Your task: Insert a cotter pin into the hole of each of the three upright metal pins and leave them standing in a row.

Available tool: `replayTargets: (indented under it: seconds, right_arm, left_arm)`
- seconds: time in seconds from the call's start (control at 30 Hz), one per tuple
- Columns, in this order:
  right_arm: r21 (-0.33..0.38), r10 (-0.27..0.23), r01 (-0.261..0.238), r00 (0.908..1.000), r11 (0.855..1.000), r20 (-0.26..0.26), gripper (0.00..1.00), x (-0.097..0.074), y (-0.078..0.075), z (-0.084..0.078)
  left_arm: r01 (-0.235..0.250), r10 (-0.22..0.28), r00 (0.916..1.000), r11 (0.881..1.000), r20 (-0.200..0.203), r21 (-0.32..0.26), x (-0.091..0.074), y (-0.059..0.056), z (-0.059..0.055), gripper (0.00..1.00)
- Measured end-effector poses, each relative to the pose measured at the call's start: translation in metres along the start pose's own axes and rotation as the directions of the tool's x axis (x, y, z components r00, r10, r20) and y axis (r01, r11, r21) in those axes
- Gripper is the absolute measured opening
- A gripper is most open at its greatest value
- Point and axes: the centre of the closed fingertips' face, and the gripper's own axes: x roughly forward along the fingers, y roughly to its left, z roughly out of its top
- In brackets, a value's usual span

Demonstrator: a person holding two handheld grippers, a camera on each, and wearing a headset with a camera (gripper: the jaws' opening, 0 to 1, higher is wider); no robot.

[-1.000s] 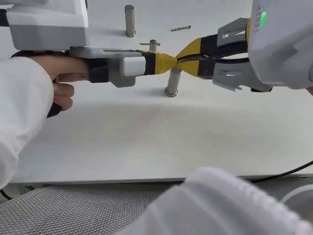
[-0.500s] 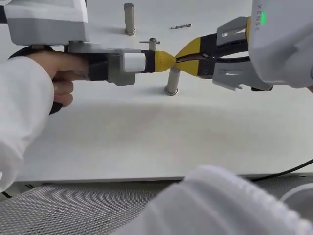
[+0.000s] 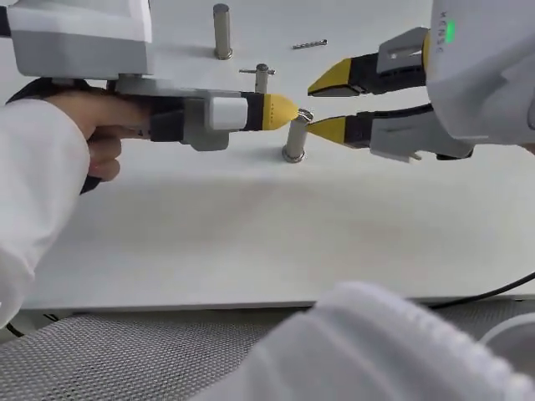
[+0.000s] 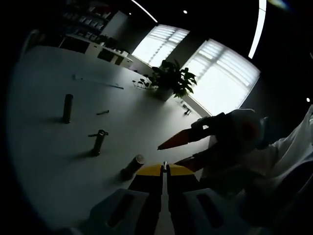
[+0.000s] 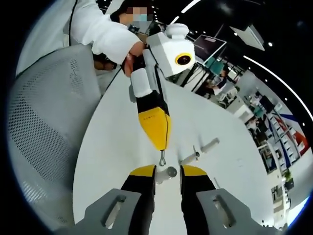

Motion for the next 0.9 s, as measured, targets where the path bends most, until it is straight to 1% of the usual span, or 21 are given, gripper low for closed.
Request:
replayTargets:
  seconds: [0.03,0.07,0.1,0.13,0.17,0.2,0.23,0.27,0.3,0.37,0.43,0.47,0.5,0.53,0.57,0.6,0.63,0.67,0.73,0.8,0.9]
  right_arm:
    - [0.021,0.007,-0.007,1.0000,1.000,0.004,0.13,0.000,0.000,-0.001]
    - [0.076,0.022,-0.022,0.9998,0.997,0.003,0.14,-0.002,0.001,-0.003]
    - [0.101,0.033,-0.033,0.9995,0.994,0.004,0.16,-0.003,0.002,-0.005]
    - [0.118,0.043,-0.044,0.9990,0.992,0.010,0.17,-0.003,0.002,-0.005]
    - [0.131,0.048,-0.049,0.9987,0.990,0.015,0.18,-0.003,0.003,-0.005]
    - [0.190,0.055,-0.062,0.9975,0.980,0.044,0.19,-0.003,0.003,-0.005]
    - [0.234,0.073,-0.086,0.9953,0.968,0.064,0.19,-0.003,0.005,-0.005]
    - [0.294,0.094,-0.117,0.9915,0.949,0.091,0.20,-0.004,0.007,-0.004]
    - [0.315,0.110,-0.140,0.9877,0.938,0.111,0.19,-0.004,0.009,-0.003]
    - [0.358,0.171,-0.218,0.9725,0.908,0.158,0.17,-0.005,0.019,-0.001]
    - [0.363,0.201,-0.259,0.9611,0.895,0.189,0.15,-0.006,0.029,0.005]
    - [0.365,0.208,-0.267,0.9588,0.892,0.193,0.13,-0.006,0.031,0.006]
    - [0.374,0.227,-0.295,0.9495,0.879,0.216,0.09,-0.007,0.036,0.011]
    - [0.376,0.231,-0.303,0.9467,0.876,0.225,0.07,-0.008,0.037,0.012]
    - [0.379,0.232,-0.309,0.9438,0.872,0.235,0.05,-0.008,0.038,0.014]
    - [0.379,0.234,-0.313,0.9423,0.871,0.239,0.04,-0.008,0.039,0.015]
    - [0.380,0.238,-0.317,0.9411,0.869,0.240,0.04,-0.007,0.040,0.016]
    - [0.377,0.243,-0.323,0.9391,0.868,0.243,0.04,-0.008,0.041,0.018]
    - [0.371,0.266,-0.345,0.9317,0.862,0.248,0.01,-0.008,0.046,0.019]
    - [0.372,0.264,-0.345,0.9311,0.862,0.252,0.00,-0.008,0.046,0.021]
    - [0.366,0.274,-0.354,0.9281,0.861,0.252,0.00,-0.009,0.049,0.021]
  left_arm:
    - [0.000,0.000,1.0000,0.999,-0.007,0.033,-0.001,0.000,-0.001,0.00]
    - [-0.004,0.005,0.9999,0.998,-0.015,0.067,-0.002,0.001,-0.002,0.00]
    - [-0.009,0.011,0.9997,0.995,-0.024,0.099,-0.003,0.002,-0.003,0.00]
    - [-0.005,0.012,0.9990,0.987,-0.043,0.163,-0.004,0.002,-0.006,0.00]
    - [-0.001,0.009,0.9988,0.983,-0.047,0.182,-0.004,0.002,-0.007,0.00]
    - [0.016,-0.002,0.9982,0.970,-0.060,0.242,-0.005,-0.001,-0.009,0.00]
    - [0.021,-0.004,0.9979,0.964,-0.064,0.264,-0.005,-0.002,-0.010,0.00]
    - [0.033,-0.010,0.9971,0.953,-0.076,0.301,-0.006,-0.004,-0.012,0.00]
    - [0.037,-0.014,0.9972,0.946,-0.073,0.322,-0.006,-0.005,-0.012,0.00]
    - [0.061,-0.037,0.9968,0.925,-0.070,0.376,-0.006,-0.010,-0.012,0.00]
    - [0.089,-0.063,0.9951,0.903,-0.076,0.419,-0.007,-0.015,-0.013,0.00]
    - [0.105,-0.078,0.9940,0.881,-0.077,0.462,-0.007,-0.018,-0.013,0.00]
    - [0.112,-0.084,0.9934,0.862,-0.078,0.494,-0.007,-0.019,-0.013,0.00]
    - [0.117,-0.088,0.9929,0.848,-0.079,0.517,-0.007,-0.020,-0.013,0.00]
    - [0.135,-0.104,0.9907,0.839,-0.087,0.527,-0.007,-0.027,-0.016,0.00]
    - [0.141,-0.112,0.9899,0.837,-0.087,0.528,-0.008,-0.030,-0.016,0.00]
    - [0.151,-0.123,0.9885,0.822,-0.088,0.549,-0.008,-0.033,-0.016,0.00]
    - [0.157,-0.129,0.9876,0.817,-0.090,0.554,-0.008,-0.034,-0.017,0.00]
    - [0.164,-0.132,0.9864,0.816,-0.098,0.554,-0.008,-0.036,-0.018,0.00]
    - [0.169,-0.129,0.9856,0.804,-0.110,0.570,-0.007,-0.038,-0.021,0.00]
    - [0.179,-0.135,0.9837,0.804,-0.119,0.567,-0.008,-0.039,-0.022,0.00]
